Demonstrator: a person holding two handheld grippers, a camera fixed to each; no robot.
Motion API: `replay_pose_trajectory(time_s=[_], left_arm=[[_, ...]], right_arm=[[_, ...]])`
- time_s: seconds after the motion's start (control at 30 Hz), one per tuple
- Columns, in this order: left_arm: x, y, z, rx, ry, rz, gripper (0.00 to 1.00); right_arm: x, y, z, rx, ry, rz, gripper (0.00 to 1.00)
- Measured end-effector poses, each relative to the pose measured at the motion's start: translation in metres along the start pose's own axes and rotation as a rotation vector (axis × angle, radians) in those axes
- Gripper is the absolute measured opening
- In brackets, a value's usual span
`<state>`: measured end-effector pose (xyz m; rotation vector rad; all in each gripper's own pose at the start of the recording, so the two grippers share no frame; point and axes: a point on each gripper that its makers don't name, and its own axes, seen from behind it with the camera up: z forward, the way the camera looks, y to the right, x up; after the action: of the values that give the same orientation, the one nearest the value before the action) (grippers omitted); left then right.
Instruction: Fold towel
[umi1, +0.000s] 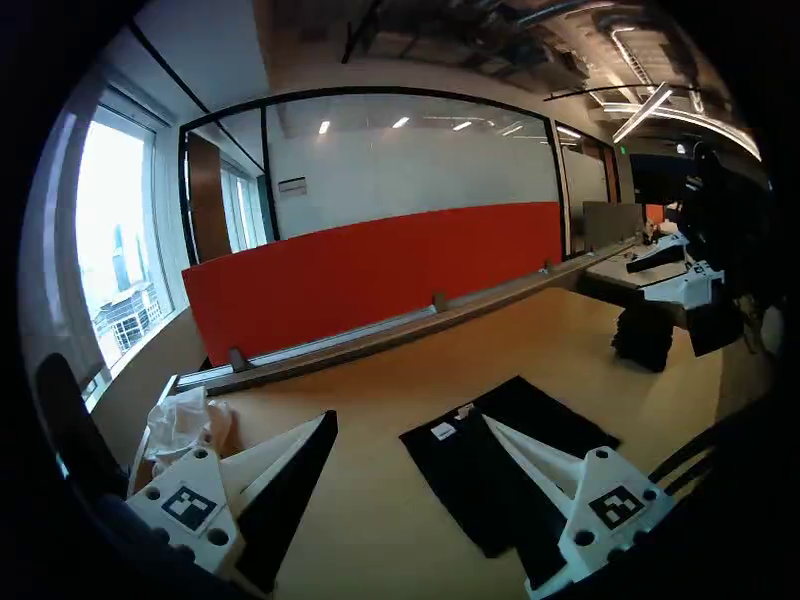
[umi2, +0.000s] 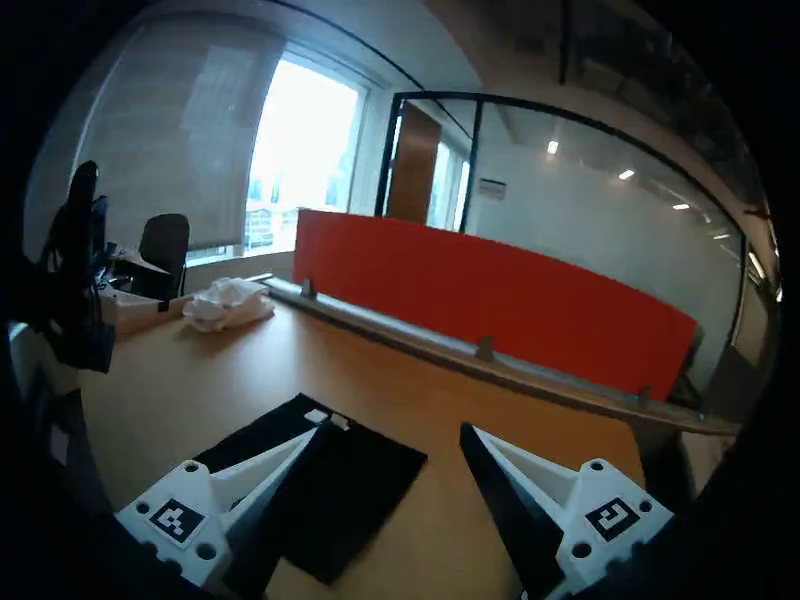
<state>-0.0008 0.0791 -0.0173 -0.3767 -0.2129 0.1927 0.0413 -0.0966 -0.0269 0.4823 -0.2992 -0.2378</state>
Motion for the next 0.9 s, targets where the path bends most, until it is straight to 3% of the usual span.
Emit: replay_pose_trajectory(time_s=[0.3, 0.9], left_arm=[[-0.024, 0.017, 0.005, -0.061, -0.057, 0.02, 0.96], [-0.089, 0.049, 0.025, -0.118, -0.157, 0.032, 0.96]], right_arm=[[-0.02, -0.018, 0.005, 0.081, -0.065, -0.045, 1.0], [-0.088, -0.044, 0.026, 0.14, -0.158, -0.026, 1.0]])
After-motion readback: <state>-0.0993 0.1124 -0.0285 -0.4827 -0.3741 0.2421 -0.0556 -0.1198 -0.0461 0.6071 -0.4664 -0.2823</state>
